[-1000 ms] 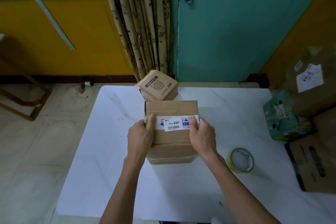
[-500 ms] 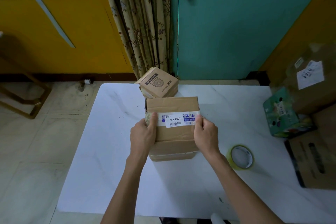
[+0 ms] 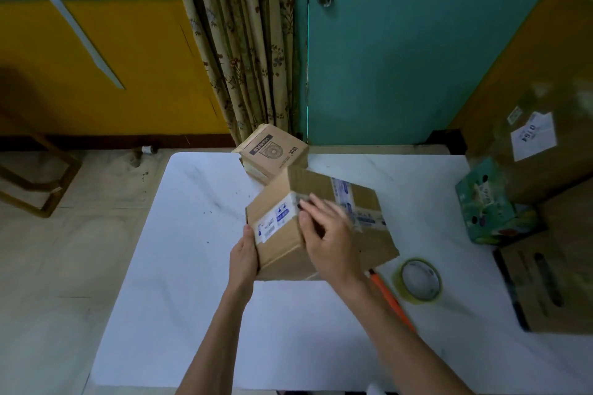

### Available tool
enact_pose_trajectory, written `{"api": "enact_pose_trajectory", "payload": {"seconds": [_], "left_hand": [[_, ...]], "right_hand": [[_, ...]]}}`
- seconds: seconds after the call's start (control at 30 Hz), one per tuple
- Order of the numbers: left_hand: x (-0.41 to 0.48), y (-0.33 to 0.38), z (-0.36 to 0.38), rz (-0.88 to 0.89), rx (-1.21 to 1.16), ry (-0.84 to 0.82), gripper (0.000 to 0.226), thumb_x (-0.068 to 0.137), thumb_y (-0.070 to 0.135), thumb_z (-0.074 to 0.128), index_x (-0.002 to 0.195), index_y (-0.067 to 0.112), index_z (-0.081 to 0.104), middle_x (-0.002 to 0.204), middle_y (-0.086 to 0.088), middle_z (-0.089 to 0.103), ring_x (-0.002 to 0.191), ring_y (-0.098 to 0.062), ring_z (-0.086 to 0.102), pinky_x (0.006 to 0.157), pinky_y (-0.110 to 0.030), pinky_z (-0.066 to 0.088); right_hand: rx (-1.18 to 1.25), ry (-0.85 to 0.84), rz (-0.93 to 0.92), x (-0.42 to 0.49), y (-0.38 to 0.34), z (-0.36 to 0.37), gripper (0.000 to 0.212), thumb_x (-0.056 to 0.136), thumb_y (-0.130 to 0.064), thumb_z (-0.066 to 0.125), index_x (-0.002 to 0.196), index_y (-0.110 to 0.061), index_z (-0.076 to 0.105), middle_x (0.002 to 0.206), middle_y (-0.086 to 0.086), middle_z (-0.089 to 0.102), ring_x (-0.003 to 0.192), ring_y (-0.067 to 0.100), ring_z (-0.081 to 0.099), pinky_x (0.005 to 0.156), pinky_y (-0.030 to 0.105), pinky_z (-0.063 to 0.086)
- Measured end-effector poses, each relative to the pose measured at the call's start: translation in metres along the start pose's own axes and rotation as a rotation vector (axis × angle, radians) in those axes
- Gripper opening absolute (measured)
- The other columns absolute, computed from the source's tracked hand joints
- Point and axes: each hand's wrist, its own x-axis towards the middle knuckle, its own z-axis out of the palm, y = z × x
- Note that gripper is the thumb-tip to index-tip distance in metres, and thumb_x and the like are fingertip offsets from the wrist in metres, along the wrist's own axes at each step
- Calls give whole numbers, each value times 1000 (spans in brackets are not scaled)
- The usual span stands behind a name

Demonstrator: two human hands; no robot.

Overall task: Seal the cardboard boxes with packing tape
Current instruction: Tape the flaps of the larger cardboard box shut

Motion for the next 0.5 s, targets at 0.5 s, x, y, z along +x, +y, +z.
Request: {"api": "enact_pose_trajectory", "payload": {"seconds": [0.5], "left_hand": [[-9,7,-9,115,219,13,79,69,68,78,131,31,47,119,6,68,99,-13,67,83,-36,57]], "right_hand": [[-539,-31,336,10,49,23,123,62,-91,55,155,-17,21,164,13,14,148,34,15,112,53,24]]}}
